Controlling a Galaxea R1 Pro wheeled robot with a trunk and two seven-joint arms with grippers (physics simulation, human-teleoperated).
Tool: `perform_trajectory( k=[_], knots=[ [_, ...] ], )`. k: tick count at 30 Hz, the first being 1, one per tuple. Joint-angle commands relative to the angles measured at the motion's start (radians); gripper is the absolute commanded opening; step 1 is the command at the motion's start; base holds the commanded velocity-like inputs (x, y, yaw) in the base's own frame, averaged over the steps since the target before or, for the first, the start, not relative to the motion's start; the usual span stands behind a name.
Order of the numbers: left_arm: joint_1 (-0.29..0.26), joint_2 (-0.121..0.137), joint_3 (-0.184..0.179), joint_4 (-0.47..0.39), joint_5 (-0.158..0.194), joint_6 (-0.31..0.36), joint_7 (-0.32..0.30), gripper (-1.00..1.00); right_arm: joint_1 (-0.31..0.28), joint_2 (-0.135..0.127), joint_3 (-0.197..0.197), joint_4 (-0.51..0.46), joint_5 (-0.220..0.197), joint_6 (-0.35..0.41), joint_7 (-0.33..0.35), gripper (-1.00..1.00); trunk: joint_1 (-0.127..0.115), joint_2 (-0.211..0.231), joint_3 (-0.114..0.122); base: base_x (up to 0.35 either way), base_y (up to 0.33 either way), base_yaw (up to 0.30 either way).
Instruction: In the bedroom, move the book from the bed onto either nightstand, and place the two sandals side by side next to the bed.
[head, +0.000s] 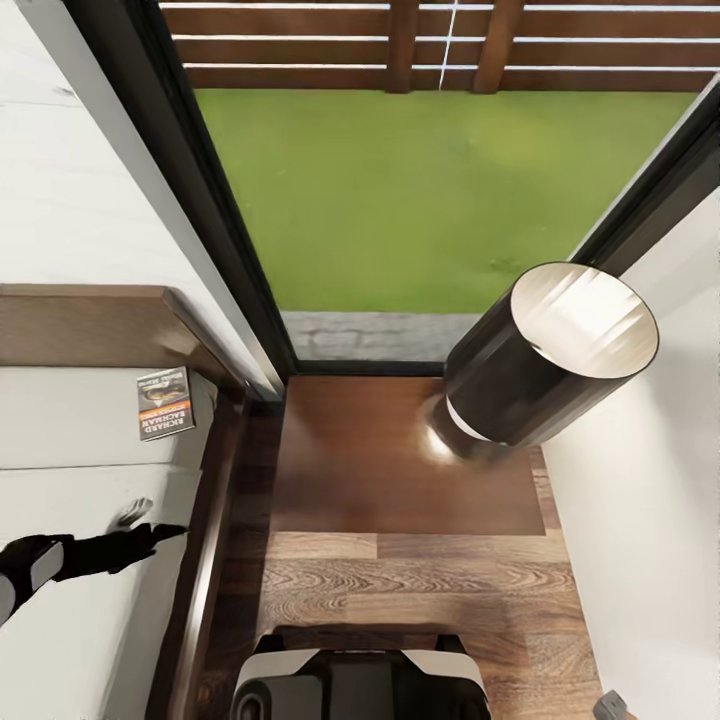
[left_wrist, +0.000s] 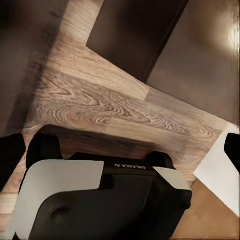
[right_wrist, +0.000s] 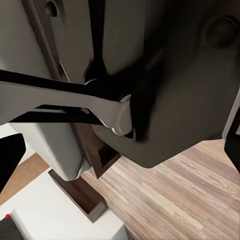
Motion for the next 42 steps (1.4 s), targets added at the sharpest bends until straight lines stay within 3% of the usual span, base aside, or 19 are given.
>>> perform_trajectory(
  k=[1, 2, 3, 4, 8, 17, 24, 34, 42],
  knots=[
    [0.002, -0.018, 0.006, 0.0, -0.005, 0.002, -0.003, 1.0, 0.0, 0.001, -0.009, -0.001, 0.007, 0.008, 0.005, 1.0, -0.004, 0.007, 0.003, 0.0, 0.0, 0.0],
    [0.004, -0.051, 0.005, 0.0, -0.005, -0.006, -0.002, 1.0, 0.0, 0.001, -0.009, -0.001, 0.007, 0.008, 0.005, 1.0, -0.008, 0.014, 0.006, 0.0, 0.0, 0.0],
    [0.01, -0.111, 0.006, -0.001, -0.007, -0.012, -0.001, 1.0, 0.0, 0.001, -0.009, -0.001, 0.007, 0.008, 0.005, 1.0, -0.011, 0.021, 0.009, 0.0, 0.0, 0.0],
    [0.022, -0.144, 0.005, -0.001, -0.013, -0.015, 0.0, 1.0, 0.0, 0.001, -0.009, -0.001, 0.007, 0.008, 0.005, 1.0, -0.015, 0.028, 0.012, 0.0, 0.0, 0.0],
    [0.047, -0.2, 0.003, -0.001, -0.069, -0.054, 0.0, 1.0, 0.0, 0.002, -0.009, -0.001, 0.007, 0.008, 0.005, 1.0, -0.031, 0.056, 0.025, 0.0, 0.0, 0.0],
    [0.07, -0.234, 0.004, -0.001, -0.087, -0.088, -0.003, 1.0, 0.0, 0.003, -0.009, -0.001, 0.007, 0.008, 0.003, 1.0, -0.065, 0.119, 0.053, 0.0, 0.0, 0.0],
    [0.162, -0.236, 0.001, -0.001, -0.089, -0.175, -0.012, 1.0, 0.0, 0.003, -0.009, -0.001, 0.007, 0.008, 0.002, 1.0, -0.092, 0.168, 0.075, 0.0, 0.0, 0.0],
    [0.224, -0.29, -0.003, -0.001, -0.097, -0.193, -0.029, 1.0, 0.0, 0.003, -0.009, -0.001, 0.007, 0.008, 0.0, 1.0, -0.13, 0.238, 0.106, 0.0, 0.0, 0.0],
    [0.241, -0.319, -0.003, -0.001, -0.142, -0.213, -0.029, 1.0, 0.0, 0.003, -0.01, -0.001, 0.006, 0.008, 0.0, 1.0, -0.161, 0.294, 0.131, 0.0, 0.0, 0.0]
  ],
)
